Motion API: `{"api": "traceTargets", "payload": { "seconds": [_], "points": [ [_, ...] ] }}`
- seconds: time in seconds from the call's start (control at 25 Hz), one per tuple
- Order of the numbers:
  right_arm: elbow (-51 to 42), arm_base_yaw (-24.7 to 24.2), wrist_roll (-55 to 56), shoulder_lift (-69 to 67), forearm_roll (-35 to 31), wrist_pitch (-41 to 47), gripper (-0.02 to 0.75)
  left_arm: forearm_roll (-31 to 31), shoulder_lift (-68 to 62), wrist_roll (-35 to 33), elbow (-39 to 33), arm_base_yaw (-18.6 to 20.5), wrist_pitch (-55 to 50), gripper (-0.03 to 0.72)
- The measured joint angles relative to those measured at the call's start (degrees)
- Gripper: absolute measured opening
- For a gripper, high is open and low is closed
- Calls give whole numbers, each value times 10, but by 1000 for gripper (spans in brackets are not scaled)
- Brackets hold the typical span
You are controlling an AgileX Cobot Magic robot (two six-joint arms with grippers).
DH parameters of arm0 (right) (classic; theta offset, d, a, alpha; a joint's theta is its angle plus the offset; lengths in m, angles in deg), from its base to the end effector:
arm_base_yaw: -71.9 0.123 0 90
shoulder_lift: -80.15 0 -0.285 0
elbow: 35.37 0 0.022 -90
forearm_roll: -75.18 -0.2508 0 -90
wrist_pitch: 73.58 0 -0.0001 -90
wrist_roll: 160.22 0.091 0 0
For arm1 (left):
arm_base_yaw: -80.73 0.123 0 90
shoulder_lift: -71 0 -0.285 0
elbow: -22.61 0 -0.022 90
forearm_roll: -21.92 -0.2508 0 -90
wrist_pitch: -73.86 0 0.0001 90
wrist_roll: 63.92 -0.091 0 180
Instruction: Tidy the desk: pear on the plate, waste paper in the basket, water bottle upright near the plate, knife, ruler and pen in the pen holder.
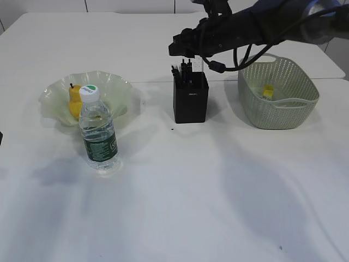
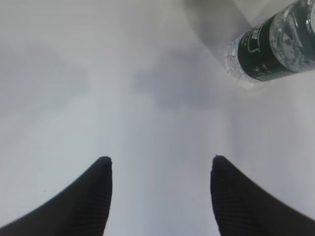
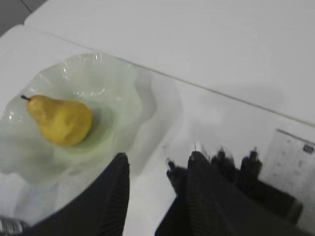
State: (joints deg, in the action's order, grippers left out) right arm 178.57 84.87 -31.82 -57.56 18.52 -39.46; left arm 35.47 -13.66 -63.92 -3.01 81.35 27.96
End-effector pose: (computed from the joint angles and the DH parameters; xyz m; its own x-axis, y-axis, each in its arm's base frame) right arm 0.5031 0.1597 0.2312 -0.5469 -0.1271 -0.8275 -0.5767 0.7737 0.2623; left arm 0.2538 -0.0126 0.2589 -0.9063 -0.1729 -0.3857 -0.0917 0.9712 -0.2198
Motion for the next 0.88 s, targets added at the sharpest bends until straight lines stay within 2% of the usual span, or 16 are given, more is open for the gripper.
{"api": "traceTargets", "payload": {
  "seconds": [0.2, 0.32, 0.52, 0.64, 0.88],
  "points": [
    [0, 0, 235, 47, 253, 110, 292, 0, 0, 0, 0, 0, -10, 447],
    [0, 1, 338, 78, 347, 177, 292, 0, 0, 0, 0, 0, -13, 447],
    [0, 1, 405, 130, 428, 267, 293, -2, 0, 0, 0, 0, -13, 447],
    [0, -3, 435, 163, 504, 316, 293, -10, 5, 0, 0, 0, -16, 447],
    [-82, -56, 453, 246, 530, 321, 293, -30, 45, 0, 0, 0, -28, 447]
  ]
}}
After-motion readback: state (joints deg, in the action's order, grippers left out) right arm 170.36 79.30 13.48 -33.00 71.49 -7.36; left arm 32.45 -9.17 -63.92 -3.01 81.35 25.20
